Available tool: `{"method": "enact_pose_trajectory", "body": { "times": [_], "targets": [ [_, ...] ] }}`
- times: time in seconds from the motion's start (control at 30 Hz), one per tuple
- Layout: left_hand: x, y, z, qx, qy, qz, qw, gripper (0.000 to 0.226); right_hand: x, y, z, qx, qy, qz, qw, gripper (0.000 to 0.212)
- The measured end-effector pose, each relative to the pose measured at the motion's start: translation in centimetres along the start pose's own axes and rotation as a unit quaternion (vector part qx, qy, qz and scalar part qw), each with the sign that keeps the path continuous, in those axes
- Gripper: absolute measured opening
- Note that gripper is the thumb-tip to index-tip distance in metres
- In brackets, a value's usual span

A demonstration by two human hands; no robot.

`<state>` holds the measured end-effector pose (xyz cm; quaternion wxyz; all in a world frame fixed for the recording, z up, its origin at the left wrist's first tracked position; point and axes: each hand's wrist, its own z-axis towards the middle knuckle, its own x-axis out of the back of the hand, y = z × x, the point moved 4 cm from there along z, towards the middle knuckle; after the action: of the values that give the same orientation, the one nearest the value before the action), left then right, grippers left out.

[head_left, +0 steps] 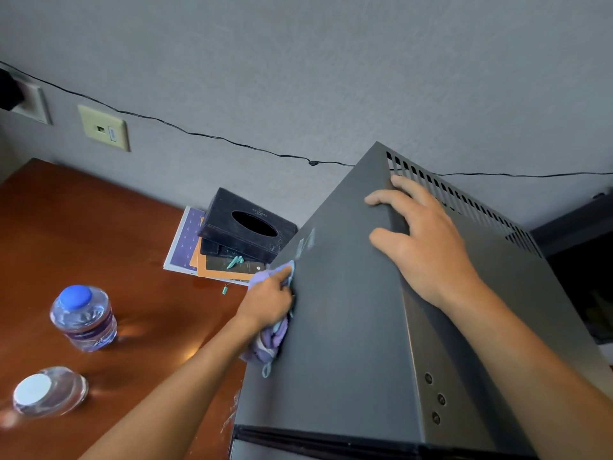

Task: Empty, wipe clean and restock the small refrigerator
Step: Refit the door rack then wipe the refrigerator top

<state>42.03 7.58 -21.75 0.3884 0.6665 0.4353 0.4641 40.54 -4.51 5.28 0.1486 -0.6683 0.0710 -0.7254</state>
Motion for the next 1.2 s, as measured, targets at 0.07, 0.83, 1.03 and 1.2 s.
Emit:
{"method": "enact_pose_trajectory", "body": {
  "times": [0.07,0.83,1.03,1.2],
  "targets": [
    [-0.5,-3.1,1.4,0.059,-0.029,0.031,0.997,0.076,0.0,0.1,0.1,-0.002,0.0,0.001,1.0,0.053],
    [1.7,5.7,-1.8,-0.056,-0.007,0.021,0.998,0.059,-0.1,0.2,0.1,-0.001,-0.004,0.004,1.0,0.054],
    [-1.2,-5.0,3.6,0.081,-0.08,0.031,0.993,0.054,0.0,0.1,0.1,-0.001,-0.005,0.009,1.0,0.052],
    [-1.6,-6.8,4.7,0.114,-0.084,0.007,0.99,0.046,0.0,0.2,0.1,-0.002,-0.007,0.016,1.0,0.051]
  ]
}}
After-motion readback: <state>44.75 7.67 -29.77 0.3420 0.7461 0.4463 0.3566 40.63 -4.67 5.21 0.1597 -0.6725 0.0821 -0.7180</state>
